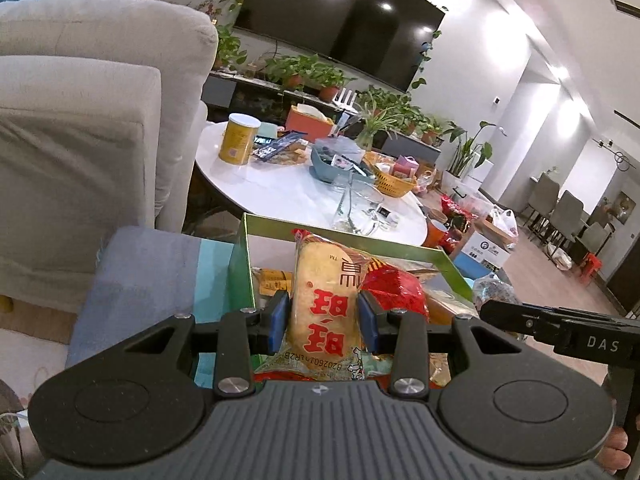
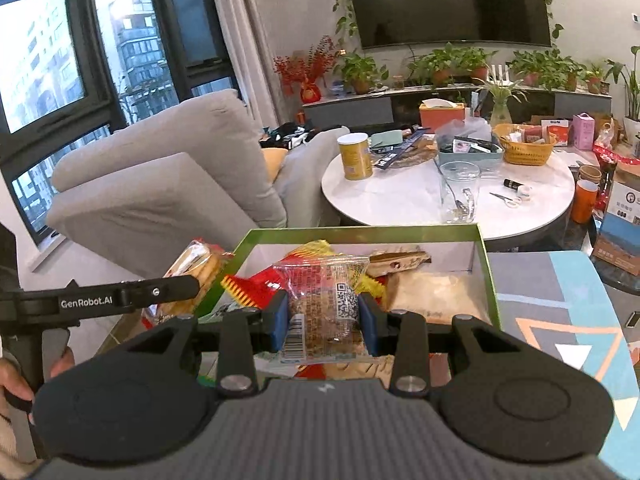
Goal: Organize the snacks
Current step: 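Carry both packets over the green box and open both grippers, then move the left gripper to the yellow sachima packet while the right gripper moves to the white-and-red wrapper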
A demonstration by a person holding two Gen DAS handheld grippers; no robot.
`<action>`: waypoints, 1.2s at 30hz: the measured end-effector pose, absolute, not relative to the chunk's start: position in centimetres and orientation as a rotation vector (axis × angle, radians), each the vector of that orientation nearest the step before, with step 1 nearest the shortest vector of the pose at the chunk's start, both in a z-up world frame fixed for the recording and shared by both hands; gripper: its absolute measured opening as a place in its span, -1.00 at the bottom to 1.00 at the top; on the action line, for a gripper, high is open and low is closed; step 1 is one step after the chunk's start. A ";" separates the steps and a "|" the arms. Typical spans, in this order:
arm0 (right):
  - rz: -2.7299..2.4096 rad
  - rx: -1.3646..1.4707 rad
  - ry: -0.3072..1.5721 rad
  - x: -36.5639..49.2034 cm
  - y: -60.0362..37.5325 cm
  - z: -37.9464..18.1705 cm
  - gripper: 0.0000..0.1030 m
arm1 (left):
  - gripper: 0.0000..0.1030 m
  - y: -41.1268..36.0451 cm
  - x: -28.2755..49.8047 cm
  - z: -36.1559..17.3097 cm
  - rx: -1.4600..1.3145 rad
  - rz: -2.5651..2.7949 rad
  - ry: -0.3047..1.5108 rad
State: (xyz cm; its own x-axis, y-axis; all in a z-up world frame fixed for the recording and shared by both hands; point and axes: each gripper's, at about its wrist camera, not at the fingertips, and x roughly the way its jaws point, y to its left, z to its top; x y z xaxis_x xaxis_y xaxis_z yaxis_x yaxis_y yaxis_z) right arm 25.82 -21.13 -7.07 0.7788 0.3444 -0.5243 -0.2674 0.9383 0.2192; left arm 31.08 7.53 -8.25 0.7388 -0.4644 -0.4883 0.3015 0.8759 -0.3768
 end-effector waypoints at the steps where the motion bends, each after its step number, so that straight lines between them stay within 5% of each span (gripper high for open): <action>1: 0.333 0.137 0.595 26.0 -21.2 -7.1 -0.17 | -0.33 7.3 31.5 -8.3 -0.281 -0.429 0.613; 13: 0.326 0.159 0.608 27.9 -21.6 -7.1 -0.14 | -0.21 6.5 35.3 -8.9 -0.322 -0.379 0.677; 15: 0.309 0.163 0.609 27.9 -21.6 -7.1 0.02 | 0.00 6.4 35.8 -8.6 -0.332 -0.367 0.708; 17: 0.294 0.174 0.607 27.9 -21.8 -7.0 0.64 | 0.08 6.3 35.6 -8.2 -0.330 -0.358 0.711; 19: 0.291 0.196 0.573 27.4 -22.2 -6.6 0.82 | 0.10 6.3 34.9 -7.7 -0.300 -0.340 0.700; 36: 0.388 0.126 0.538 20.0 -21.0 -6.1 0.85 | 0.19 10.2 22.1 -6.7 -0.274 -0.338 0.662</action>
State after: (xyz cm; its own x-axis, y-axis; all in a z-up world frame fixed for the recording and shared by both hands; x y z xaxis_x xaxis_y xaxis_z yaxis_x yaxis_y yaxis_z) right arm 19.96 -21.02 -6.06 0.7883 0.3924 -0.4740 -0.3269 0.9197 0.2176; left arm 22.12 10.25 -6.75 0.7379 -0.3896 -0.5512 0.2176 0.9103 -0.3521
